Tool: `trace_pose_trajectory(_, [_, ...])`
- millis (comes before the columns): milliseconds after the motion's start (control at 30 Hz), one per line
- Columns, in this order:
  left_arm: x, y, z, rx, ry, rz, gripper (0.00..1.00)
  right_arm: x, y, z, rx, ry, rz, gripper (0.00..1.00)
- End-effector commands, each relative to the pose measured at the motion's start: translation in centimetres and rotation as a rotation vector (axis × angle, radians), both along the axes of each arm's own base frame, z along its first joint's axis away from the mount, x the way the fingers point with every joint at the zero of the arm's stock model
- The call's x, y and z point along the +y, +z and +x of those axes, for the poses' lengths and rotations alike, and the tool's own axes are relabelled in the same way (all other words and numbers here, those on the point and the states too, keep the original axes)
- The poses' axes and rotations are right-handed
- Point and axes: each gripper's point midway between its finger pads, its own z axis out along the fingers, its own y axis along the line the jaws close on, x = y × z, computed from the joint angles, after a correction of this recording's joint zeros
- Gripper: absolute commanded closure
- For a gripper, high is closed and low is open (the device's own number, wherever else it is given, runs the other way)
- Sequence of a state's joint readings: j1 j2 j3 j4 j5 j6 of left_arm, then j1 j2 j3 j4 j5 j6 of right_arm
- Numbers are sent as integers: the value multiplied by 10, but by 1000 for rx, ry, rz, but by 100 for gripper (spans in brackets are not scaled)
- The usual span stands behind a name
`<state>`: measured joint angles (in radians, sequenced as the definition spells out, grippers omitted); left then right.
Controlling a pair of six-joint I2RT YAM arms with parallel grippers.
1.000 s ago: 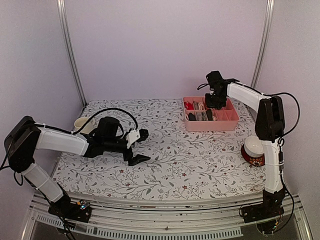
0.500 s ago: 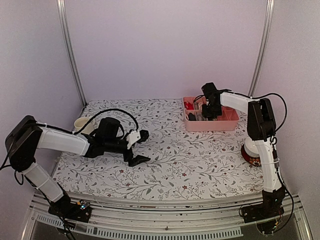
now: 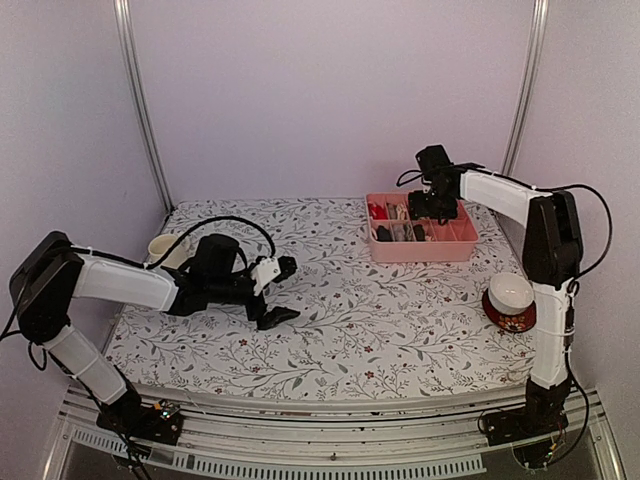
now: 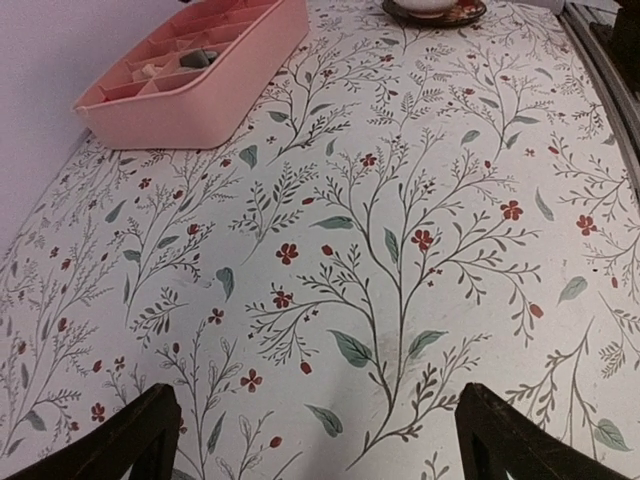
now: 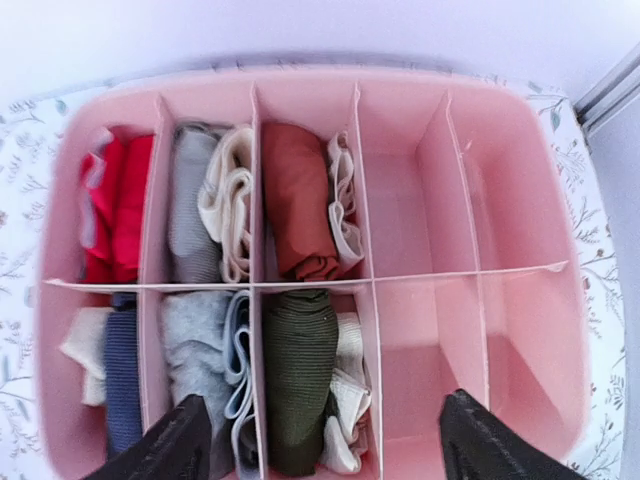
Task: Roll the underwear
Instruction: Adjust the underwear in the storage box, then reset both arms
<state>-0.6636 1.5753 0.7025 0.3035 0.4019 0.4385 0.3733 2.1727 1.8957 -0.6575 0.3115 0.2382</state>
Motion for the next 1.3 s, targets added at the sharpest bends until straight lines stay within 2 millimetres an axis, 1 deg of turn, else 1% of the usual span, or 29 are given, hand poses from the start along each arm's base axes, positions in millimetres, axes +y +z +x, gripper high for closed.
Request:
trace_pose_trajectory(0, [17,28,20,-82,128,-52,1,8,91,-28,-197,51,71,8])
trace_pose_trajectory(33, [22,37,26,-106,165,-67,1,7,100,-38,-222,63,77,3])
trace_pose_trajectory(67, [28,48,32,-130,206,-83,1,7,112,-52,-258,84,87,1])
trace_pose_trajectory(167, [53,86,46,-177,328,-160,2,11,122,-90,-330,179,93,1])
trace_pose_trajectory(267, [83,126,50,-198,394,-267,1,5,133,-127,-393,227,106,1])
trace_pose_trajectory(333, [106,146,51,-212,445,-322,2,-3,140,-151,-434,227,146,1])
trace_pose_trajectory(400, [131,157,55,-225,525,-355,2,-7,144,-175,-466,244,204,1])
trace_pose_trajectory(500, [164,155,57,-213,640,-353,1,-11,145,-206,-474,263,270,1])
trace_pose_trajectory(567, [184,147,56,-194,707,-340,1,-19,146,-223,-484,253,288,1])
trace_pose_trajectory(633, [200,135,55,-177,759,-304,1,-30,141,-237,-492,233,280,1])
trace_pose_trajectory(667, [210,127,54,-169,790,-284,1,-38,135,-243,-494,215,268,1])
trace_pose_trajectory(700, [215,120,52,-165,805,-273,1,-43,135,-248,-513,197,274,1])
trace_pose_trajectory(800, [228,107,46,-205,842,-254,1,-48,150,-262,-596,198,334,1])
trace_pose_trajectory(833, [233,102,44,-215,863,-246,1,-54,150,-263,-618,173,332,1])
trace_pose_trajectory(900, [238,96,43,-229,879,-239,1,-63,145,-265,-651,128,328,1])
trace_pose_trajectory(1000, [241,90,42,-235,890,-242,1,-67,139,-266,-664,107,328,1])
trace_pose_trajectory(1133, [240,86,42,-229,884,-250,2,-70,140,-268,-670,92,332,1])
trace_pose_trajectory(1267, [244,85,43,-243,909,-263,1,-88,146,-273,-711,7,326,1])
